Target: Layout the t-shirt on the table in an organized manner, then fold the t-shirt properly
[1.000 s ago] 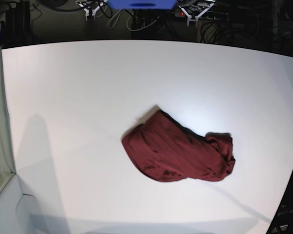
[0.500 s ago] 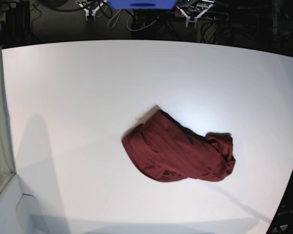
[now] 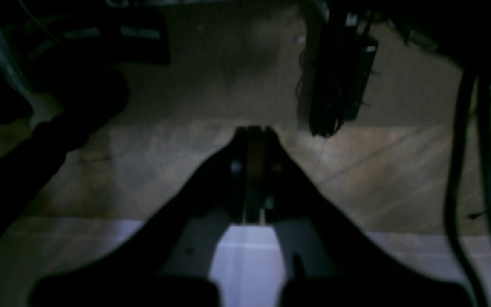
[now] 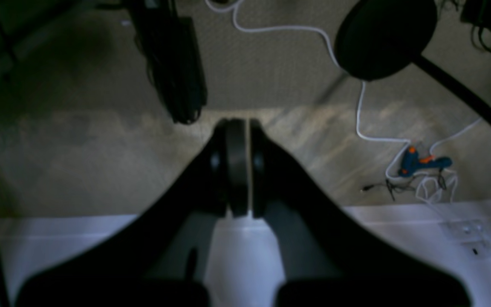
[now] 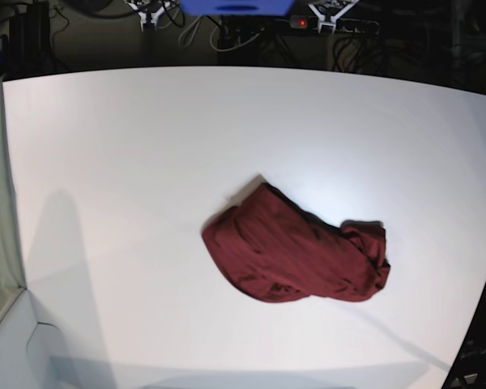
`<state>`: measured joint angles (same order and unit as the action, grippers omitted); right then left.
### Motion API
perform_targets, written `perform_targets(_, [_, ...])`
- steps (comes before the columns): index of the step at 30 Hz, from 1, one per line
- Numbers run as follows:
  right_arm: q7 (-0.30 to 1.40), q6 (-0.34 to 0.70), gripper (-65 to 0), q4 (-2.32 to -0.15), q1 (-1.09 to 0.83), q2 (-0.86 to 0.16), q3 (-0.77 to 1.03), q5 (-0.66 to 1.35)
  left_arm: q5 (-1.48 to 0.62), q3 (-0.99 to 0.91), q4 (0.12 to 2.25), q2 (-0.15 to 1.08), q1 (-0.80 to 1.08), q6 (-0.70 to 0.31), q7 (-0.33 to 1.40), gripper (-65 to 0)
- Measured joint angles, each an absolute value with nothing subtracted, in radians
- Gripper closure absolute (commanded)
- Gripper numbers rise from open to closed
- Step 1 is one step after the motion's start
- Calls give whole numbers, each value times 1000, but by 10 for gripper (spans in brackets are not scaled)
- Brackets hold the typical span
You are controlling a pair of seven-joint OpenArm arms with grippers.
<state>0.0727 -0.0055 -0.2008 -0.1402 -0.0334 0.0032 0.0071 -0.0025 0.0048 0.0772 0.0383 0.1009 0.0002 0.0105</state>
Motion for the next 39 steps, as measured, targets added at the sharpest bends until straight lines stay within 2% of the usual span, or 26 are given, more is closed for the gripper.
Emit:
perform_targets(5, [84, 0, 0, -442, -300, -45, 1, 7, -4, 4, 170, 70, 163, 0, 7, -1])
perform_targets(17, [98, 0, 0, -1078, -619, -72, 6, 7, -7, 4, 958, 126, 545, 0, 28, -1])
perform_targets(27, [101, 3, 0, -1578, -861, -113, 7, 9, -9, 4, 1420, 164, 774, 3, 30, -1])
perform_targets(34, [109, 4, 0, -1884, -953, -114, 57, 6, -9, -17, 1715, 173, 879, 0, 35, -1])
perform_targets(39, [128, 4, 0, -2013, -934, -118, 70, 7, -9, -78, 1881, 173, 902, 8, 31, -1])
